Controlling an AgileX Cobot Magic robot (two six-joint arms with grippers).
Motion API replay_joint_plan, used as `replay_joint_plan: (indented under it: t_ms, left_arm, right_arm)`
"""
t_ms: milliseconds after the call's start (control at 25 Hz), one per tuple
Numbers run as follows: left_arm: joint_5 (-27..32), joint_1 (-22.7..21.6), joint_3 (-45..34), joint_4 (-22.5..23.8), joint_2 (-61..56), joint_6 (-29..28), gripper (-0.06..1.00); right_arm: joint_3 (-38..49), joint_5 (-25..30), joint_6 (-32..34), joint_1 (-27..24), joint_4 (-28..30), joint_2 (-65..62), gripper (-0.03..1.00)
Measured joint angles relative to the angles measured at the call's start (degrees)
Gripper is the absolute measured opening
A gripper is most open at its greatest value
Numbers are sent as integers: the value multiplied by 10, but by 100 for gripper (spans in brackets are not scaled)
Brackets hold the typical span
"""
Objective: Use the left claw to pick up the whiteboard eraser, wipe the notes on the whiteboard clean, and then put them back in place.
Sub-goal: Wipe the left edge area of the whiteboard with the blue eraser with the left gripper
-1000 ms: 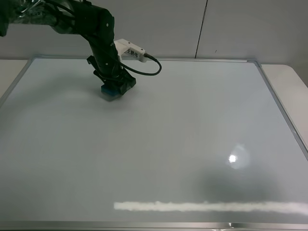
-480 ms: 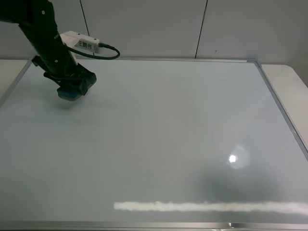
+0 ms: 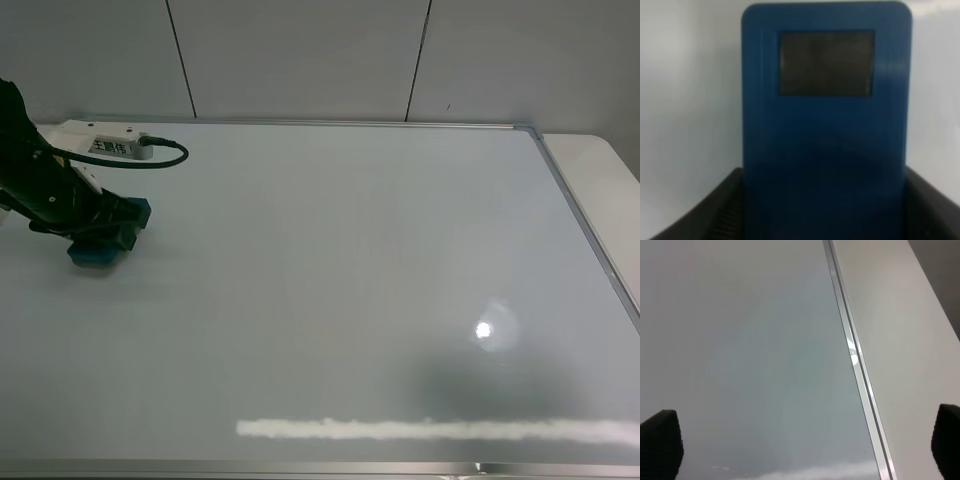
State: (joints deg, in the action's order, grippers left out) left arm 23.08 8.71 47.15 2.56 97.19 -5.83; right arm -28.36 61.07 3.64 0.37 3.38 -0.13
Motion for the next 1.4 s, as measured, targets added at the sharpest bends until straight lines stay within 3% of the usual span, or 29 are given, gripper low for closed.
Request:
replay_joint_plan:
  t_ms: [160, 880, 920, 1040, 1120, 1400]
  left_arm:
    - [-35, 0, -18, -2, 0, -5, 55]
    - [-40, 0, -19, -2, 13, 13, 56]
    - [-40, 0, -19, -2, 13, 16, 59]
    - [-43, 0, -19, -2, 13, 36, 85]
    - [-51, 0, -19, -2, 13, 44, 95]
    - [-53, 0, -19, -2, 13, 58, 99]
  right_arm:
    - [0, 0, 0, 0, 0, 0, 99]
    - [0, 0, 0, 0, 0, 0, 99]
    - [0, 0, 0, 0, 0, 0, 99]
    - [0, 0, 0, 0, 0, 0, 99]
    - [0, 0, 0, 0, 0, 0, 99]
    - [0, 0, 0, 0, 0, 0, 99]
